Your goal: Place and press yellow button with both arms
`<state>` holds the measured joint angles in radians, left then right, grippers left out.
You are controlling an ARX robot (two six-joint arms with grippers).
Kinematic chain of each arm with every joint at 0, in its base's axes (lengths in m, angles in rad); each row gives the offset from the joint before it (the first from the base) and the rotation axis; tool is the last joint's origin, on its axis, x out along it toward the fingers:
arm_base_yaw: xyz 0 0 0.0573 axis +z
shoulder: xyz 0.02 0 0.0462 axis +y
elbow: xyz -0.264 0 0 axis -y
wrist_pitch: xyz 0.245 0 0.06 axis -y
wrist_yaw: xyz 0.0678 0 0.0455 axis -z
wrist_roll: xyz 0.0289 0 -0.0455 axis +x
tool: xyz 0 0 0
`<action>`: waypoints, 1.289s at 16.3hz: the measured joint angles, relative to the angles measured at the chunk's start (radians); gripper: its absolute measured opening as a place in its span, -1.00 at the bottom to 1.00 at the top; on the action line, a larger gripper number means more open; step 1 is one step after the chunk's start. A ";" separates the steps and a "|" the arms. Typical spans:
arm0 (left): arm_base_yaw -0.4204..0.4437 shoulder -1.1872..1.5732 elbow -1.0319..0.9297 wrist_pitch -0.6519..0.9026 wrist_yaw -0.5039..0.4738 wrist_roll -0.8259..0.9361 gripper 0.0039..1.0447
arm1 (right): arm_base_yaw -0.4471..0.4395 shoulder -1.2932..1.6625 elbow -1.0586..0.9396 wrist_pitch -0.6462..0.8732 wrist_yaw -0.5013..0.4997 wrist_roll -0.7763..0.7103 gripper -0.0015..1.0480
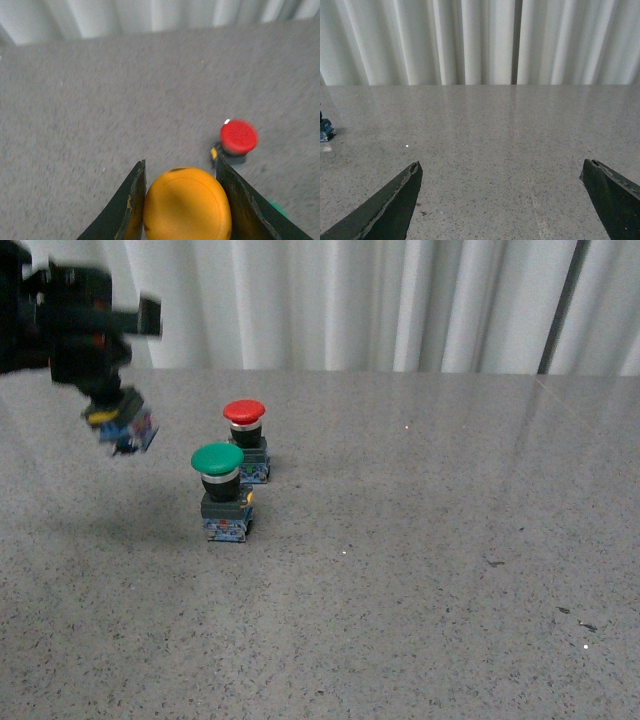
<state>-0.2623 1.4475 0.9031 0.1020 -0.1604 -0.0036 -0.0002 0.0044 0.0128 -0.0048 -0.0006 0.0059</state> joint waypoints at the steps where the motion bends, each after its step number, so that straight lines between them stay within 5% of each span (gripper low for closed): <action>1: -0.038 -0.017 0.048 -0.010 -0.009 -0.011 -0.35 | 0.000 0.000 0.000 0.000 0.000 0.000 0.87; 9: -0.346 0.308 0.393 -0.093 -0.138 -0.178 -0.35 | 0.000 0.000 0.000 0.000 0.000 0.000 0.87; 21: -0.400 0.514 0.430 -0.140 -0.214 -0.333 -0.35 | 0.000 0.000 0.000 0.000 0.000 0.000 0.87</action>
<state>-0.6621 1.9617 1.3331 -0.0383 -0.3744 -0.3363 -0.0002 0.0044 0.0128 -0.0048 -0.0006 0.0059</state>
